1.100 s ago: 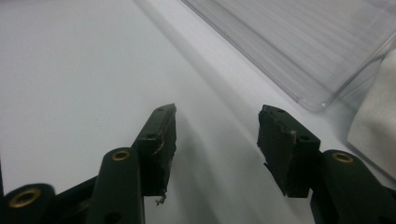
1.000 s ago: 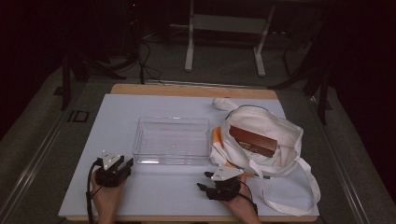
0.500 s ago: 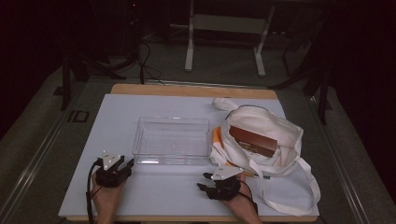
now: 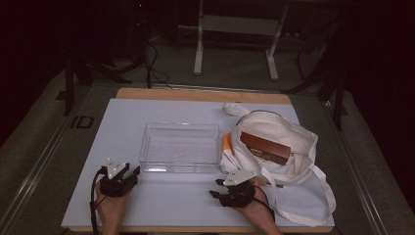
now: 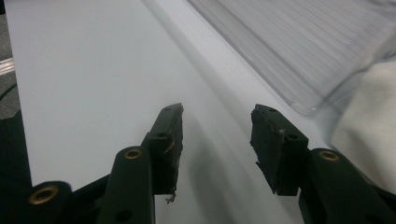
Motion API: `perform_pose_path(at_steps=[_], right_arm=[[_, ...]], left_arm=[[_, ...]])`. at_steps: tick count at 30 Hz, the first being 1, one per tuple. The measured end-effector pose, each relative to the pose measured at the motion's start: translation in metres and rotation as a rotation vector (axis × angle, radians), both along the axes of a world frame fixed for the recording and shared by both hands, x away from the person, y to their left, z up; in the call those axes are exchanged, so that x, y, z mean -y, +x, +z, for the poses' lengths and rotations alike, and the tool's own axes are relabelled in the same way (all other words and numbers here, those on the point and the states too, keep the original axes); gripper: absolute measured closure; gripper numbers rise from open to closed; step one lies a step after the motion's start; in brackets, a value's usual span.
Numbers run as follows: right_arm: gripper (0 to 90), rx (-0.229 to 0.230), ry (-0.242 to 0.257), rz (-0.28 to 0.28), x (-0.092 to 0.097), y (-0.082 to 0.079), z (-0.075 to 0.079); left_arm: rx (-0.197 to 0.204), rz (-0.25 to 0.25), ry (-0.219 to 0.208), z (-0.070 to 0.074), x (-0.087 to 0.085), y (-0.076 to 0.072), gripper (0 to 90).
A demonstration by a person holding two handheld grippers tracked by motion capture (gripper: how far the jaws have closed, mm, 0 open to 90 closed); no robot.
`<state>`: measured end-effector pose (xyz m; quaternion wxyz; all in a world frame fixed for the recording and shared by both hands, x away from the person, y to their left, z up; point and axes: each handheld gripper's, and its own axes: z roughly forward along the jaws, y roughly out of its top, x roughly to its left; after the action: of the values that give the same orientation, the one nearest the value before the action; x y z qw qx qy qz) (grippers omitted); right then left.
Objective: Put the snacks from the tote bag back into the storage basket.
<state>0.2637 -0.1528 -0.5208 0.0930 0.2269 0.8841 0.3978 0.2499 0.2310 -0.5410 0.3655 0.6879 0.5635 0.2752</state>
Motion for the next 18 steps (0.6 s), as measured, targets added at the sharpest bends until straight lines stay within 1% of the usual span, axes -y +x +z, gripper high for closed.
perform_pose_path(at_steps=[4,6,7,10,11,13,14,17,18], right_arm=[[52.2,0.005,-0.014,-0.006,0.003,0.001,0.006],[51.4,0.006,-0.017,-0.007,0.003,0.002,0.007],[50.6,0.012,-0.025,-0.006,0.004,0.002,0.01],[50.3,0.014,-0.024,-0.004,0.004,0.001,0.012],[49.6,0.018,-0.035,-0.003,0.005,0.0,0.015],[49.4,0.021,-0.038,0.0,0.005,0.0,0.016],[48.7,0.027,-0.045,0.003,0.006,0.0,0.02],[48.7,0.033,-0.05,0.007,0.007,0.001,0.024],[48.6,0.037,-0.056,0.007,0.008,0.001,0.028]], left_arm=[[-0.006,0.001,-0.002,0.0,0.0,0.001,56.3],[-0.01,0.002,-0.01,0.0,-0.001,0.001,56.5],[-0.015,-0.001,-0.02,0.0,-0.002,0.002,57.9],[-0.019,0.004,-0.026,0.0,-0.003,0.002,58.4],[-0.024,0.007,-0.029,-0.001,-0.003,0.002,57.6],[-0.03,0.011,-0.033,-0.001,-0.003,0.003,57.5],[-0.033,0.014,-0.033,-0.001,-0.004,0.003,57.3],[-0.029,0.019,-0.027,-0.001,-0.003,0.003,56.3],[-0.028,0.018,-0.026,-0.001,-0.003,0.003,56.1]])
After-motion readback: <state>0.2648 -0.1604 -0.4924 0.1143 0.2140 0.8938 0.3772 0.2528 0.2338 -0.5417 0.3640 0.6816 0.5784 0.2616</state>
